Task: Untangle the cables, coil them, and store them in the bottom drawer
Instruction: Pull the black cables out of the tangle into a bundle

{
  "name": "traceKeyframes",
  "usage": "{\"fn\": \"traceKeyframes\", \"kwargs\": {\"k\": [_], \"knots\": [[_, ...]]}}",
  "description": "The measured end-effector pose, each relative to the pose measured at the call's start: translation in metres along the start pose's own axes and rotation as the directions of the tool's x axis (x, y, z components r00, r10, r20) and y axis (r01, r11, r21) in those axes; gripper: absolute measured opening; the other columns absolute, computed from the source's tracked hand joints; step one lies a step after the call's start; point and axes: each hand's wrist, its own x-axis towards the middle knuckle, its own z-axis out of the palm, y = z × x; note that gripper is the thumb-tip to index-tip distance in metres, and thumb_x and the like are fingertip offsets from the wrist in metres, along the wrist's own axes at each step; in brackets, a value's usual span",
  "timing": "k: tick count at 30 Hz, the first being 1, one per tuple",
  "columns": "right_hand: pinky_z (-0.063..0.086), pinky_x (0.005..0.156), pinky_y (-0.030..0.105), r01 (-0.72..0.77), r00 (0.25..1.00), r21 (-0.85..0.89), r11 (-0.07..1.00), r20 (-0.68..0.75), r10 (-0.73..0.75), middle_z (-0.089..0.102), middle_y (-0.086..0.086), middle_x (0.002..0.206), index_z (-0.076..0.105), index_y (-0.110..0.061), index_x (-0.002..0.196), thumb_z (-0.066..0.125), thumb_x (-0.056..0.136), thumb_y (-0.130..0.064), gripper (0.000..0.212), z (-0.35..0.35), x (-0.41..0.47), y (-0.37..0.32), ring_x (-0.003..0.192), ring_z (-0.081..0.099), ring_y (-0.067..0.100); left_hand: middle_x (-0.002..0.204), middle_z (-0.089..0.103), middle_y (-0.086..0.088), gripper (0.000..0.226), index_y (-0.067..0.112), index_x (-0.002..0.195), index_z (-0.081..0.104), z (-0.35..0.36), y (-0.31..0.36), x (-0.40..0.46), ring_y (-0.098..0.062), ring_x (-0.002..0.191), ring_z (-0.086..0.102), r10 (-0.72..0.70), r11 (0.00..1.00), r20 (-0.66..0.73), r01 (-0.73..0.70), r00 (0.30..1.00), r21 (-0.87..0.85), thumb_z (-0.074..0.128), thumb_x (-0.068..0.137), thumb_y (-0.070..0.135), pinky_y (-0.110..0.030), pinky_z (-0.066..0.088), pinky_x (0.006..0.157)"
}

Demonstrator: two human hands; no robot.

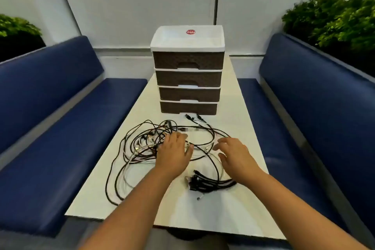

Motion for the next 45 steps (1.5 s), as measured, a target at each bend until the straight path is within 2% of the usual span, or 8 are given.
{"fn": "traceKeyframes", "kwargs": {"k": [7, 16, 23, 30, 33, 36, 41, 45], "knots": [[0.038, 0.099, 0.027, -0.249, 0.965, 0.058, 0.967, 0.103, 0.242, 0.055, 0.007, 0.126, 0.064, -0.014, 0.122, 0.048, 0.082, 0.01, 0.05, 0.034, -0.041, 0.047, 0.116, 0.05, 0.027, 0.121, 0.055, 0.012, 0.025, 0.032, 0.112, 0.064, 0.053, 0.031, -0.033, -0.016, 0.118, 0.041, 0.138, 0.989, 0.123, -0.13, 0.983, -0.069, 0.047, 0.096, 0.04, -0.033, 0.032, 0.086], [0.039, 0.073, 0.026, -0.578, 0.788, 0.389, 0.718, 0.035, 0.615, 0.063, 0.009, 0.106, 0.062, -0.006, 0.115, 0.067, 0.089, -0.034, 0.038, 0.045, -0.04, 0.061, 0.093, 0.059, 0.023, 0.111, 0.061, 0.012, 0.026, 0.035, 0.114, 0.064, 0.085, 0.058, -0.047, -0.018, 0.11, 0.046, 0.17, 0.985, 0.165, -0.166, 0.972, -0.038, 0.044, 0.098, 0.042, -0.034, 0.025, 0.078], [0.041, 0.062, 0.028, -0.642, 0.743, 0.391, 0.659, 0.105, 0.661, 0.066, 0.004, 0.086, 0.062, -0.01, 0.092, 0.067, 0.087, -0.026, 0.018, 0.045, -0.031, 0.062, 0.081, 0.061, 0.023, 0.108, 0.058, 0.011, 0.02, 0.03, 0.104, 0.065, 0.088, 0.064, -0.046, -0.017, 0.109, 0.045, 0.129, 0.991, 0.152, -0.122, 0.98, -0.054, 0.047, 0.098, 0.036, -0.034, 0.024, 0.079], [0.045, 0.059, 0.025, -0.506, 0.719, 0.845, 0.174, 0.301, 0.626, 0.071, 0.007, 0.08, 0.057, -0.01, 0.087, 0.058, 0.095, -0.011, 0.007, 0.015, -0.034, 0.06, 0.062, 0.058, 0.014, 0.115, 0.054, 0.013, 0.02, 0.033, 0.11, 0.061, 0.084, 0.066, -0.045, -0.015, 0.113, 0.042, 0.039, 0.998, 0.133, -0.031, 0.99, -0.063, 0.049, 0.094, 0.035, -0.033, 0.025, 0.08], [0.047, 0.07, 0.026, -0.389, 0.801, 0.902, 0.186, 0.232, 0.552, 0.07, 0.003, 0.076, 0.054, -0.012, 0.094, 0.055, 0.097, -0.009, 0.004, -0.005, -0.035, 0.051, 0.069, 0.063, 0.011, 0.117, 0.056, 0.01, 0.026, 0.03, 0.118, 0.059, 0.07, 0.075, -0.03, -0.016, 0.111, 0.046, 0.011, 0.972, 0.068, 0.005, 0.998, -0.236, 0.048, 0.095, 0.032, -0.034, 0.034, 0.087], [0.048, 0.077, 0.029, -0.297, 0.868, 0.916, 0.271, 0.14, 0.477, 0.071, -0.001, 0.074, 0.055, -0.012, 0.095, 0.056, 0.096, -0.009, 0.004, -0.026, -0.033, 0.043, 0.074, 0.064, 0.01, 0.109, 0.062, 0.005, 0.027, 0.019, 0.118, 0.06, 0.043, 0.093, -0.002, -0.016, 0.096, 0.057, -0.032, 0.851, 0.022, 0.039, 0.999, -0.523, 0.044, 0.1, 0.031, -0.033, 0.045, 0.085], [0.052, 0.089, 0.047, -0.24, 0.921, 0.881, 0.409, 0.073, 0.383, 0.067, 0.004, 0.085, 0.062, -0.02, 0.091, 0.065, 0.092, -0.015, 0.006, -0.05, -0.026, 0.029, 0.089, 0.064, 0.03, 0.099, 0.067, 0.001, 0.032, 0.014, 0.109, 0.06, 0.0, 0.126, 0.038, -0.013, 0.091, 0.064, -0.17, 0.358, 0.404, 0.438, 0.899, -0.824, 0.047, 0.099, 0.041, -0.03, 0.047, 0.075], [0.053, 0.089, 0.045, -0.242, 0.935, 0.912, 0.332, 0.127, 0.331, 0.062, -0.001, 0.089, 0.056, -0.016, 0.094, 0.059, 0.095, -0.01, 0.007, -0.054, -0.021, 0.023, 0.085, 0.067, 0.029, 0.107, 0.065, -0.001, 0.018, 0.02, 0.097, 0.062, 0.0, 0.126, 0.049, -0.016, 0.104, 0.061, -0.138, 0.32, 0.429, 0.45, 0.893, -0.834, 0.055, 0.096, 0.037, -0.028, 0.045, 0.076]]}}
